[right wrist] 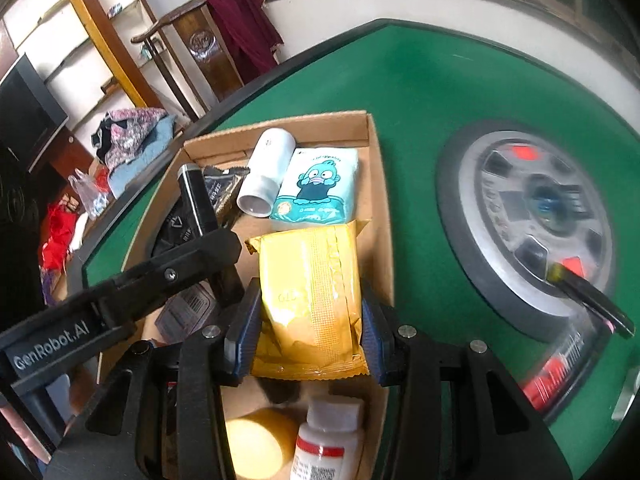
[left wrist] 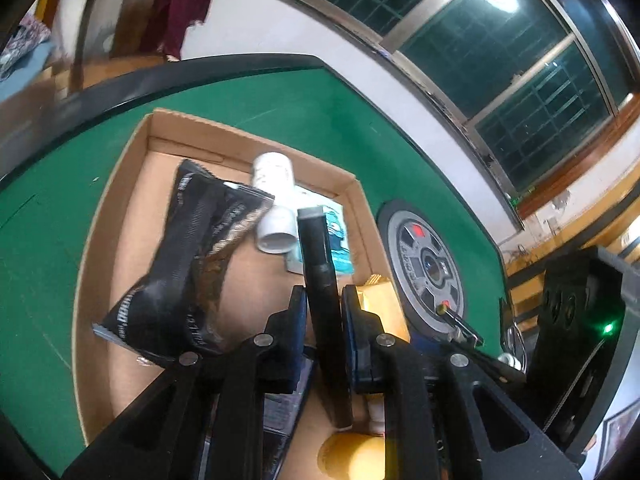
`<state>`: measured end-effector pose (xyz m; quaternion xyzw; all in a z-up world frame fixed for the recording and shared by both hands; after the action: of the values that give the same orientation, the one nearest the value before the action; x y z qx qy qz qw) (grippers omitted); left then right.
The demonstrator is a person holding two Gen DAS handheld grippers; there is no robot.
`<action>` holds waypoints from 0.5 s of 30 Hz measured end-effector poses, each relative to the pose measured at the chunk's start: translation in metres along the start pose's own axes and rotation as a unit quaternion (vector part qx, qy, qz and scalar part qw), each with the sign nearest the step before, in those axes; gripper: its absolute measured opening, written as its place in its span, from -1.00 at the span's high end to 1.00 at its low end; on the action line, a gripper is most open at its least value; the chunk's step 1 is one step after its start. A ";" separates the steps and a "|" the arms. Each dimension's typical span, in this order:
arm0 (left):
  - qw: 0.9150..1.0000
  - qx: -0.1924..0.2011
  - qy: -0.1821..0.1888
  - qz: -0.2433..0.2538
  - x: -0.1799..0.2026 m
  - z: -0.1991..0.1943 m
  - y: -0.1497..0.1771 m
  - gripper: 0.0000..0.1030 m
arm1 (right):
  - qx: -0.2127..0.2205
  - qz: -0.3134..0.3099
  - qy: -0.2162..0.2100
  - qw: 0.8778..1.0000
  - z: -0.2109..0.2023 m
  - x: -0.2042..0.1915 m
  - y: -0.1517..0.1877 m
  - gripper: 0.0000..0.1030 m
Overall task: Organize objects
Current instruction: 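Carry the orange bag into the tray and open the right gripper while the left gripper releases the marker there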
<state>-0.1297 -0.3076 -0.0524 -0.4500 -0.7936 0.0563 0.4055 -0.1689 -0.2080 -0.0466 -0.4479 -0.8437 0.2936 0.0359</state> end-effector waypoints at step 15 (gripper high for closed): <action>1.000 0.025 -0.001 0.010 -0.004 -0.032 0.006 0.29 | 0.024 -0.007 -0.021 0.999 -0.023 -0.007 0.002 0.12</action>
<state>-0.1022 -0.3157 -0.0363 -0.4478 -0.7879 0.0805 0.4151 -0.1556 -0.2020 -0.0273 -0.4345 -0.8402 0.3231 0.0307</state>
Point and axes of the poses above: each gripper's, at about its wrist camera, not at the fingertips, and z roughly the way its jaws point, x to its right, y to its underside, the point moved 9 cm from there along z, roughly the way its jaws point, and after that the axes turned 3 degrees about -z, right-handed, at the moved point
